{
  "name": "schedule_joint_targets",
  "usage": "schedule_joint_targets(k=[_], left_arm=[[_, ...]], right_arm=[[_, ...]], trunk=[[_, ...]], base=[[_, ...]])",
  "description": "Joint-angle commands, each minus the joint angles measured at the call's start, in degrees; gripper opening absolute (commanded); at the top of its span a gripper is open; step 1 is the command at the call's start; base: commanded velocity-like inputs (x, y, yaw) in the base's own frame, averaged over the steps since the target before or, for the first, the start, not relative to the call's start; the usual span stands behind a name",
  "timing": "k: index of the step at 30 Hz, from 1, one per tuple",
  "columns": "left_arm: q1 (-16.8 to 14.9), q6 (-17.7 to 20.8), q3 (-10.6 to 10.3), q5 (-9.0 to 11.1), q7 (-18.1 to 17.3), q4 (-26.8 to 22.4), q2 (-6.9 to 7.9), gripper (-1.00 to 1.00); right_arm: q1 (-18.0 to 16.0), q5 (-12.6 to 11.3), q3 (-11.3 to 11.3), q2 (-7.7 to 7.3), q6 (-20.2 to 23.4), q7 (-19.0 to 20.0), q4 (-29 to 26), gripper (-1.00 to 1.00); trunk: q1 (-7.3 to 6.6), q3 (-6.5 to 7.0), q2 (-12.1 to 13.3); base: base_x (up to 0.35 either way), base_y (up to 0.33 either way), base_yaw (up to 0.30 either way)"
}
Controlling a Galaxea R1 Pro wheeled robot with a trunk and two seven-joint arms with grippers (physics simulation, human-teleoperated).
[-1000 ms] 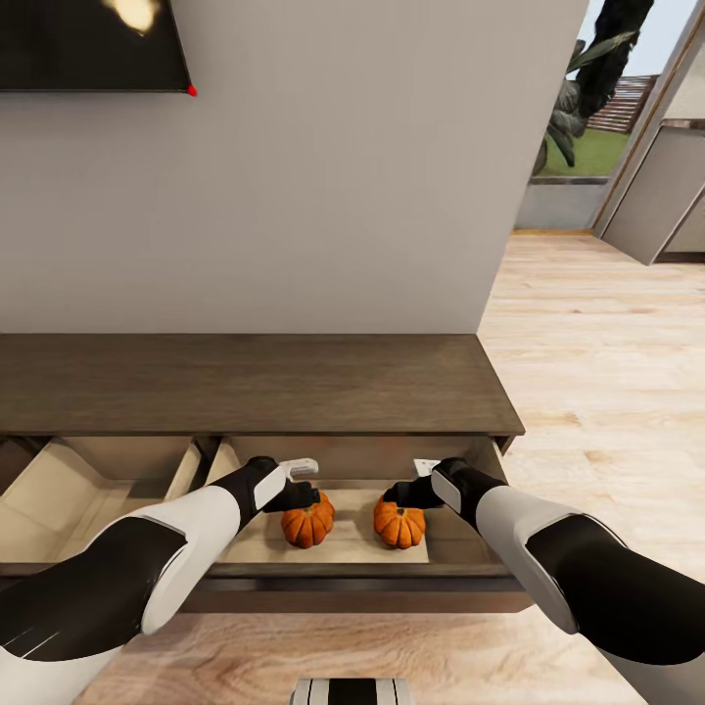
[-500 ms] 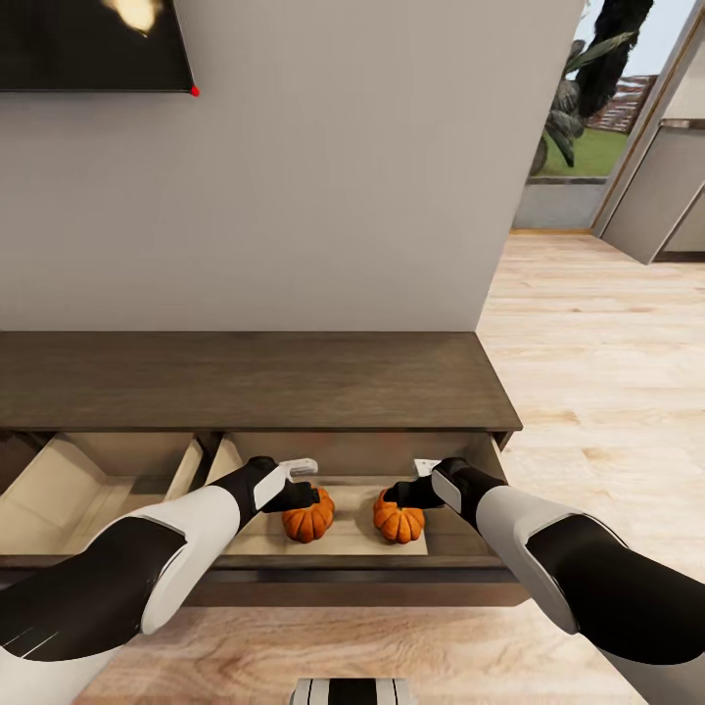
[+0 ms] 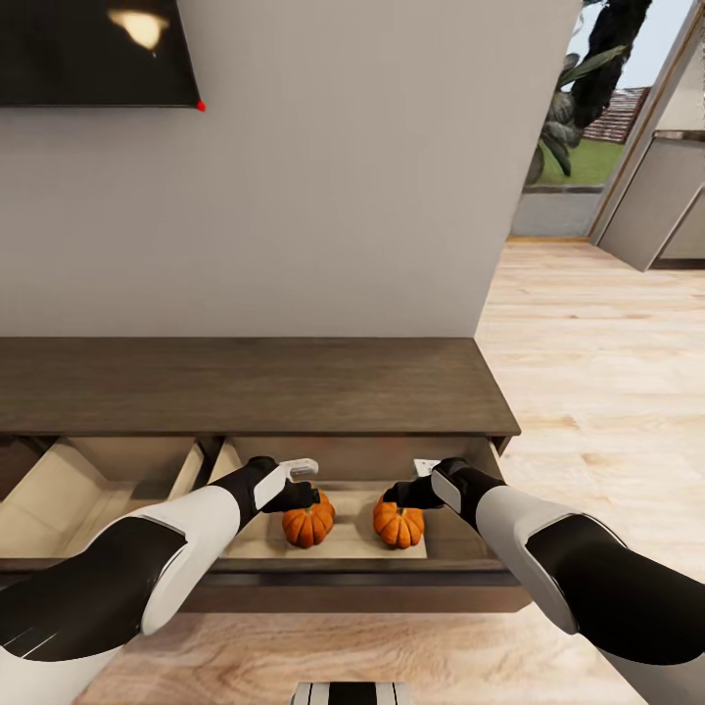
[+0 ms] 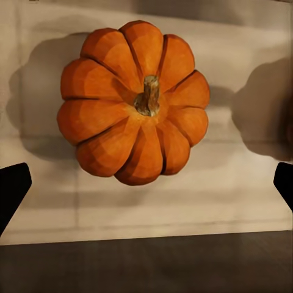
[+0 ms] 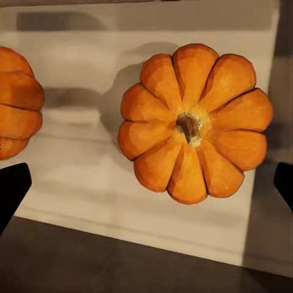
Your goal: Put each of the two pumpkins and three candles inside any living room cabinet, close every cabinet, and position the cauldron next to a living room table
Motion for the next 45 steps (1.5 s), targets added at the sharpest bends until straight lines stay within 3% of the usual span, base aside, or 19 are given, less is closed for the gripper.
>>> schedule_joint_targets(k=[1, 45], left_arm=[[0.0, 0.2, -0.3, 0.6, 0.3, 0.0, -0.02, 1.00], [0.0, 0.3, -0.3, 0.6, 0.3, 0.0, -0.02, 1.00]], right_arm=[[-0.1, -0.4, 0.5, 0.01, 0.1, 0.2, 0.1, 1.00], [-0.1, -0.3, 0.5, 0.01, 0.1, 0.2, 0.1, 1.00]], trunk=[[-0.01, 0.05, 0.0], [-0.01, 3.29, 0.0]], base=[[0.000, 0.000, 0.000], [-0.027, 0.000, 0.000]])
